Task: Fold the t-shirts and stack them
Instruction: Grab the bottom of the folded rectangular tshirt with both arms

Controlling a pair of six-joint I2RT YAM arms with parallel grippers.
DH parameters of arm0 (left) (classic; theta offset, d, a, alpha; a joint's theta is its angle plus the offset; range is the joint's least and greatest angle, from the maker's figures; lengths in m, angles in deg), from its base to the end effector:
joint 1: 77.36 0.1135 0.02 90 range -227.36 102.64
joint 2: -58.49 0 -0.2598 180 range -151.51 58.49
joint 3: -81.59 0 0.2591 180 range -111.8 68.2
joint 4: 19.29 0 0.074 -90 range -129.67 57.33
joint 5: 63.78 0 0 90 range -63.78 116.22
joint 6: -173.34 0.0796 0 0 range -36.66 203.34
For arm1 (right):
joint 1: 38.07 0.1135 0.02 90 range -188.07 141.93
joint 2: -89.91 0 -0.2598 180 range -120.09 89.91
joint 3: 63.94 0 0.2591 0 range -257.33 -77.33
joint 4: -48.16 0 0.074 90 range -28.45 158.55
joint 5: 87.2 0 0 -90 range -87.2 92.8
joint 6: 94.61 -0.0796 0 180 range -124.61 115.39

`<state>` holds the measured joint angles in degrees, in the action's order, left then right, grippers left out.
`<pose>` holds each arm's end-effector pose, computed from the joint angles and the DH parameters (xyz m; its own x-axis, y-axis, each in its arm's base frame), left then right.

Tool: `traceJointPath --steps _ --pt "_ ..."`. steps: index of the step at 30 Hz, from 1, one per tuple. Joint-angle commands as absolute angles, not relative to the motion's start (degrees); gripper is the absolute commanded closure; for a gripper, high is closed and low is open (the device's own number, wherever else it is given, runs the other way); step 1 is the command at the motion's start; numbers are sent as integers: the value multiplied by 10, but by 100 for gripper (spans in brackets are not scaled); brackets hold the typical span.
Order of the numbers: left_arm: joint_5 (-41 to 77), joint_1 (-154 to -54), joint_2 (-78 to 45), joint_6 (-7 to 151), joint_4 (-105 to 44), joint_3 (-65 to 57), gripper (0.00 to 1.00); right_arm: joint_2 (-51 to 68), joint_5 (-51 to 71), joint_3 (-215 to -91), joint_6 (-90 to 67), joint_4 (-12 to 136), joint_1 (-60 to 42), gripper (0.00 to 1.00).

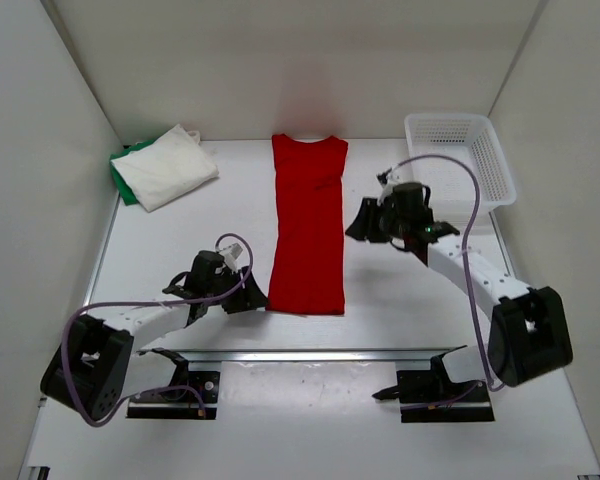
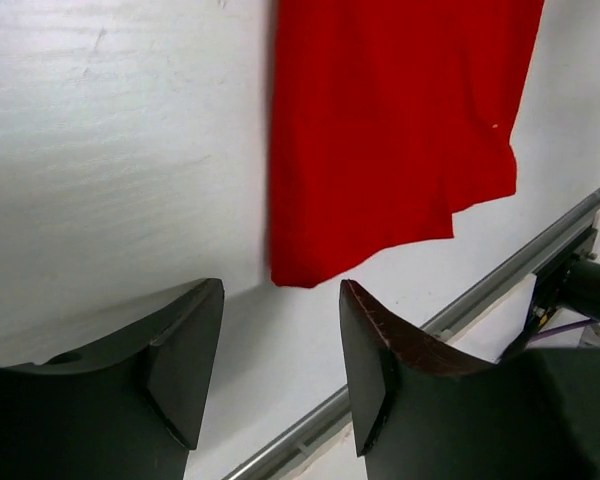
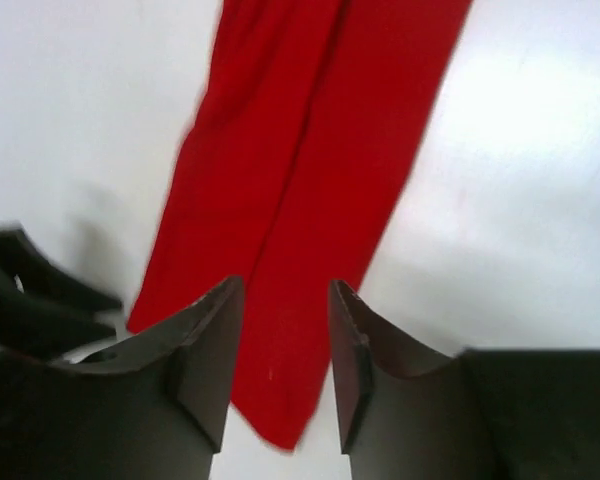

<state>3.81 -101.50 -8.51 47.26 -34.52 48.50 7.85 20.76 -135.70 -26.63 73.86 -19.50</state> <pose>0.1975 -0.1218 0.0965 -0.9145 -0.1868 -0.3589 0.0831 0.7815 -0.6183 0.3336 0.1380 0.2365 -0.7188 0.1348 -0.6820 -0.2912 0.8325 0.4713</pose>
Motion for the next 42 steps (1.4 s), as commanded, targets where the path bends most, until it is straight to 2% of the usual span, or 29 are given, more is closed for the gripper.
traceJointPath --steps 1,6,8,13,16,19,21,23,25,31,37,42 --pt "45 -1026 -118 470 -313 470 39 125 214 -1220 -317 646 -168 63" --pt "43 -1028 -137 458 -293 471 47 185 249 -1052 -389 591 -143 73" --pt "44 -1029 -150 457 -286 469 51 194 251 -1024 -406 579 -117 72" --pt "36 -1042 -158 447 -278 474 62 197 248 -972 -446 550 -86 65" --pt "41 -1051 -165 444 -275 474 69 195 258 -960 -461 516 -90 66" --pt "33 -1057 -166 442 -276 472 74 184 263 -958 -464 513 -91 75" --pt "41 -1061 -161 441 -278 471 84 182 278 -949 -468 500 -98 85" --pt "42 -1067 -153 439 -276 473 91 180 299 -943 -473 482 -104 87" --pt "42 -1073 -153 432 -274 476 98 181 316 -932 -477 464 -109 97" --pt "24 -1098 -106 427 -347 497 100 255 273 -921 -469 538 -78 100" --pt "9 -1087 22 386 -447 537 100 341 257 -905 -486 633 -43 100" --pt "9 -1068 103 366 -502 491 100 379 255 -948 -454 692 -62 100"
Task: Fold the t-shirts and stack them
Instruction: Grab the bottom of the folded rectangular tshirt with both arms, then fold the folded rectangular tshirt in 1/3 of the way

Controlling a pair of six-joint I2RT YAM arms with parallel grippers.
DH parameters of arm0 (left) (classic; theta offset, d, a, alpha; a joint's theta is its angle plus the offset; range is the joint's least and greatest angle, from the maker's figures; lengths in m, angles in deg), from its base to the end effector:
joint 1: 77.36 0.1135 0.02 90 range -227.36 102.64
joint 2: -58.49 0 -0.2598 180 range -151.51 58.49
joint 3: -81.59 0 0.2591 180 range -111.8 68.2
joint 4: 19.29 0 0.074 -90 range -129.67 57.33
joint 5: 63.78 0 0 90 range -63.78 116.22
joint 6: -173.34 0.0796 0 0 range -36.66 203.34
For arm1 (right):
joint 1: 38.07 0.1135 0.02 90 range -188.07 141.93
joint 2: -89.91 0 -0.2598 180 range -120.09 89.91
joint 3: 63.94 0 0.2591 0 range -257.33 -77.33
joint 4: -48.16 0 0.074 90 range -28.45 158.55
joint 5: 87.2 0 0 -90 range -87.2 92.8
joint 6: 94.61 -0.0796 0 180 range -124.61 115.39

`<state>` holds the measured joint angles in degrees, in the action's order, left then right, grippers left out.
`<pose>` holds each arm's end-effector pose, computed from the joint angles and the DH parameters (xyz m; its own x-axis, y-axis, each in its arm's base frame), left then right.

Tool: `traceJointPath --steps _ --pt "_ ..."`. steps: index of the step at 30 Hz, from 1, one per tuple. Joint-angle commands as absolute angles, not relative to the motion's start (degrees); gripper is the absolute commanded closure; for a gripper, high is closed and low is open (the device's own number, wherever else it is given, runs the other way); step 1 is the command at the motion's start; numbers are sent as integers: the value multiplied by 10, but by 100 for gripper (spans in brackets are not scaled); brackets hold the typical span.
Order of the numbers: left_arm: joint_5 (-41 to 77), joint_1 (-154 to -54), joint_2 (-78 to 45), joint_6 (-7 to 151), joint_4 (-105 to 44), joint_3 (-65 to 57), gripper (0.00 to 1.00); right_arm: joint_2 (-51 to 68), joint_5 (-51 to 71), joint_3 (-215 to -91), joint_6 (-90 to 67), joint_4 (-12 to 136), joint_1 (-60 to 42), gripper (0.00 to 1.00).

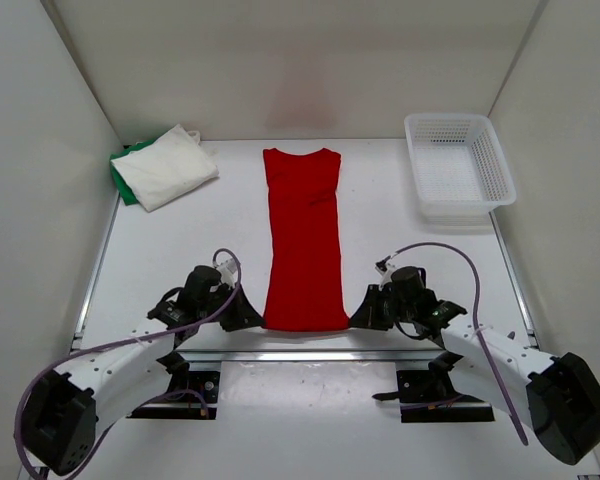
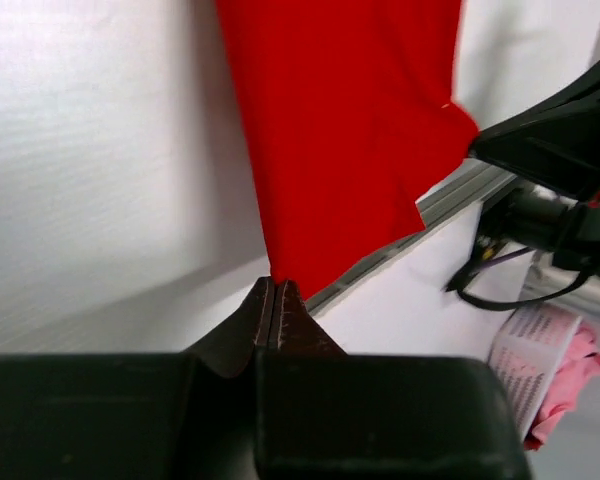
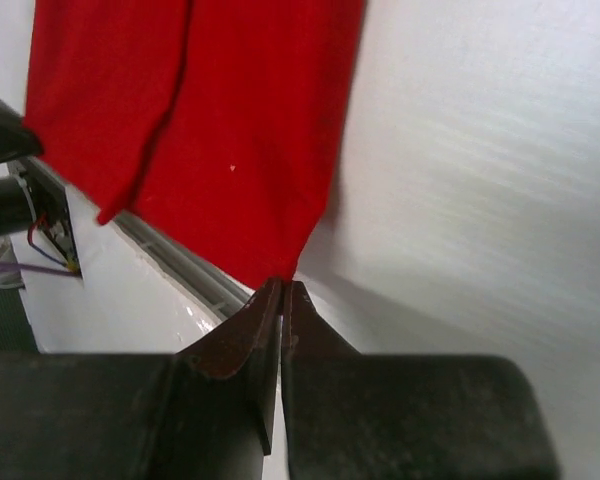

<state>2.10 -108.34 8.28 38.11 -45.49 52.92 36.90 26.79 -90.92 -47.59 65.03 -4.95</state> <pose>0.1490 -0.1274 0.1095 -0.9477 -0.1868 -0.2589 0.0463 0.7219 -0.6904 0.1532 0.1386 0.1074 -0.9275 0.1386 -0.3472 -0.1590 0.6943 0.7019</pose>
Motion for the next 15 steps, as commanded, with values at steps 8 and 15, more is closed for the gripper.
traceJointPath --steps 8,15 --pt "72 -985 -109 450 -457 268 100 158 243 -1170 -325 652 -179 100" --pt "133 -963 -312 471 -441 96 100 -23 250 -1344 -305 602 -245 100"
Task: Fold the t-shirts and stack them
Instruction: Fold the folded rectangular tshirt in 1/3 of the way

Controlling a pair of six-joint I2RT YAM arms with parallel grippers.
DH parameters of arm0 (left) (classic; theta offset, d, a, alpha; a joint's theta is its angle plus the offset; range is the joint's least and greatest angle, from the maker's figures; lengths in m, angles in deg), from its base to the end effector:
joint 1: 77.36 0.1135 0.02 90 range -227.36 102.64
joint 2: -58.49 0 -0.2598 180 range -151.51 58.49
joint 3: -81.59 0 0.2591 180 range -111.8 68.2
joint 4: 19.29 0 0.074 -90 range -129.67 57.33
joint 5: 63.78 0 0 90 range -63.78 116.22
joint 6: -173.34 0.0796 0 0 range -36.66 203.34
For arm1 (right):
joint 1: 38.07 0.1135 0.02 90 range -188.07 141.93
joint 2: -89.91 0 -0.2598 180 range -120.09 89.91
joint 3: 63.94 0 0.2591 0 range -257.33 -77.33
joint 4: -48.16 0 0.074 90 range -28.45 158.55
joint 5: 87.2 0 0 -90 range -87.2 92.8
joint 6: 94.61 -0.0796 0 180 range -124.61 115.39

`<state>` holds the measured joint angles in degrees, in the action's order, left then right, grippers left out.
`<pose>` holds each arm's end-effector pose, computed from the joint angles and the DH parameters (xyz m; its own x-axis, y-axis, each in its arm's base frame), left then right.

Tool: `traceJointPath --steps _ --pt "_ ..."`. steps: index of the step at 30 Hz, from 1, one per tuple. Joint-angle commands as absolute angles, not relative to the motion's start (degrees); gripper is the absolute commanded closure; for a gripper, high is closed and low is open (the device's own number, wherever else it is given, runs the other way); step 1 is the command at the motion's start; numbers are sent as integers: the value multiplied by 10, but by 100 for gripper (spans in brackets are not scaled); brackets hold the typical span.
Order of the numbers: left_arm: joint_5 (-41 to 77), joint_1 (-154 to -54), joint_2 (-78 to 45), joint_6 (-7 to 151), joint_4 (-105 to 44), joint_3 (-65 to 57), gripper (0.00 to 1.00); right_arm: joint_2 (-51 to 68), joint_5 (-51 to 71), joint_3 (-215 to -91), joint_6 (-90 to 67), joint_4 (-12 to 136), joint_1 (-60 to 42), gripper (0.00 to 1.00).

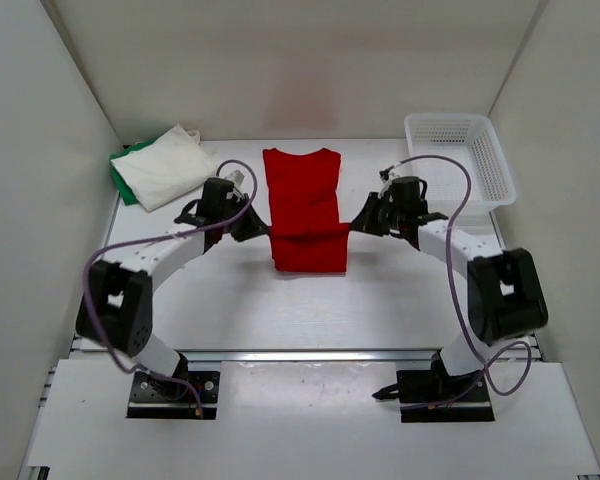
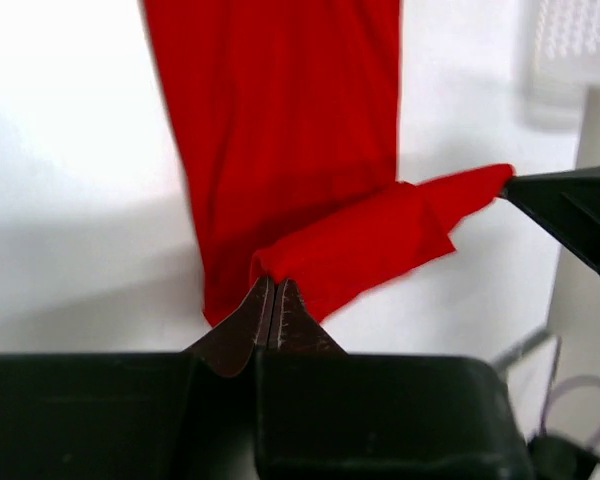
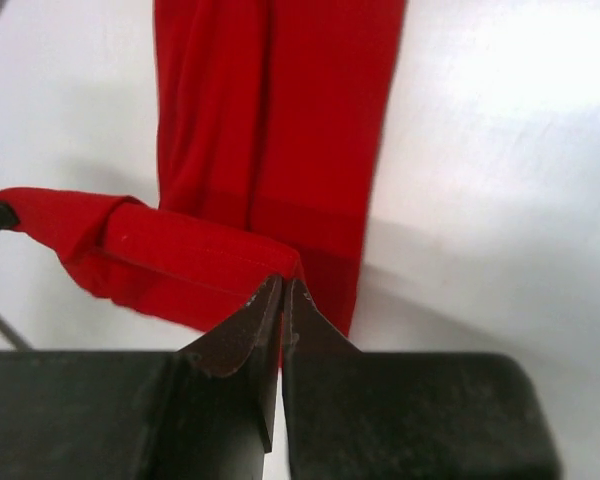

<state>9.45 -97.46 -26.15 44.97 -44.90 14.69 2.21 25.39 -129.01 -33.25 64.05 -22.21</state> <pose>0.3224 -0.1424 0.1901 -0.8320 -0.3284 -0.4472 0.0123 0.7949 -0.6067 0.3419 0.1289 0.1815 -0.7853 0.2369 -0.5720 -0.1880 0.7890 0.5850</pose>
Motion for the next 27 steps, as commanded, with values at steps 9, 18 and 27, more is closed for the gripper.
traceJointPath --steps 9,18,27 --pt "148 -940 -471 480 -445 -53 100 -208 285 -1545 -287 644 -268 100" --pt "134 -931 -563 483 -440 -159 93 -299 284 -1637 -286 674 -267 100" --pt "101 -914 -592 477 -454 -208 62 -282 256 -1678 -272 703 -264 78"
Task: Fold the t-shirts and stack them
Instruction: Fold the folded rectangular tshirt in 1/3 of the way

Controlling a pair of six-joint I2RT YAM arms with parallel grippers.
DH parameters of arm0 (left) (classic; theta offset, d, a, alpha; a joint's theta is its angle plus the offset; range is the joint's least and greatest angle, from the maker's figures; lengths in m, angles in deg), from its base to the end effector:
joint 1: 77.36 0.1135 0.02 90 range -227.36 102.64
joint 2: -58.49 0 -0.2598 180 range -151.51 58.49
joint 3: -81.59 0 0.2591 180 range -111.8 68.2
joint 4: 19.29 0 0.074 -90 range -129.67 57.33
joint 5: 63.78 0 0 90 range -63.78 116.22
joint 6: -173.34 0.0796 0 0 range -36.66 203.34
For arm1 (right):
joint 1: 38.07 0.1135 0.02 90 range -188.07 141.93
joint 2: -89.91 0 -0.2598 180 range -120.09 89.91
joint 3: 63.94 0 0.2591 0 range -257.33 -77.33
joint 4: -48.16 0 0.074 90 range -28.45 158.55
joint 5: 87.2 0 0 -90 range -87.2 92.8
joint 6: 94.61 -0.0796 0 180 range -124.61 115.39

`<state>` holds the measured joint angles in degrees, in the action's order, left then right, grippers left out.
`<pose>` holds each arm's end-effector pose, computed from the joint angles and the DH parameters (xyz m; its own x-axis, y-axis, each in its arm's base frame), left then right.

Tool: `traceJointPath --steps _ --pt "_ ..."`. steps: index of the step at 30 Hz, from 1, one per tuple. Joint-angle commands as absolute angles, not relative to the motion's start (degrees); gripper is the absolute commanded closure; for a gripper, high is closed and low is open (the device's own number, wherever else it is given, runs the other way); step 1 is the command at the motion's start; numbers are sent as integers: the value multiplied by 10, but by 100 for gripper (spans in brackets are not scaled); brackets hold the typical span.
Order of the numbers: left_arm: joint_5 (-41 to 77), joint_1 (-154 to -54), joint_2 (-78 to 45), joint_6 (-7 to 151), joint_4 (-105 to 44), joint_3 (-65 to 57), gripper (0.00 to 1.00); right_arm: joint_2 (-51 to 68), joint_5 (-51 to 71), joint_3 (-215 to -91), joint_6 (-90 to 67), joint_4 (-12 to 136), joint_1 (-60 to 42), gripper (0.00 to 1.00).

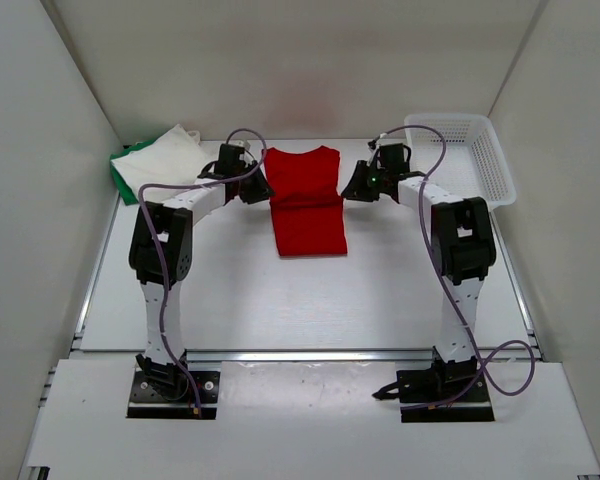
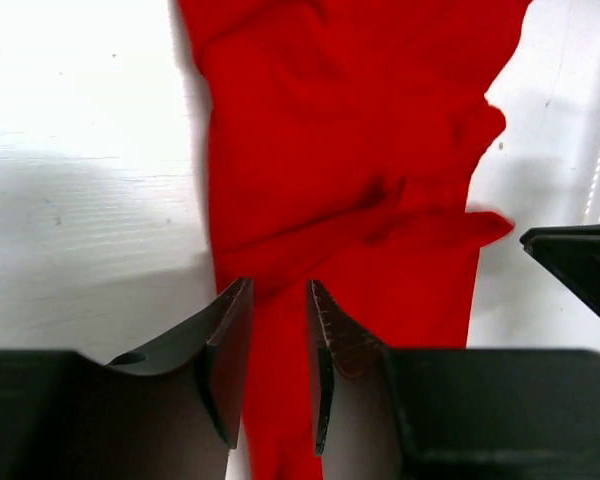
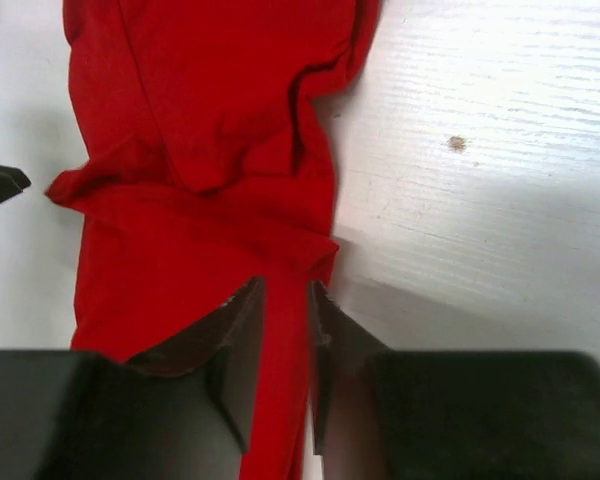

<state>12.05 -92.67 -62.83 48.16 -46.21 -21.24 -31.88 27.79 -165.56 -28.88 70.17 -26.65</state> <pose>0.4838 -0.1526 0.1456 -0.8044 -0.3590 -0.4734 -0.0510 0.8356 -0.5470 0.4917 0.1336 0.1469 -0.7999 0.2185 -0.5589 -0.1728 0.8081 0.5632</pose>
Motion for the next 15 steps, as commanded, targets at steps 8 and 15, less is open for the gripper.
traceJointPath --steps 8,15 --pt "119 -1008 -494 438 -358 -78 64 -206 244 -1598 -263 646 -214 96" --pt "88 -1024 -465 375 -244 115 68 -200 253 -1507 -309 580 -172 100"
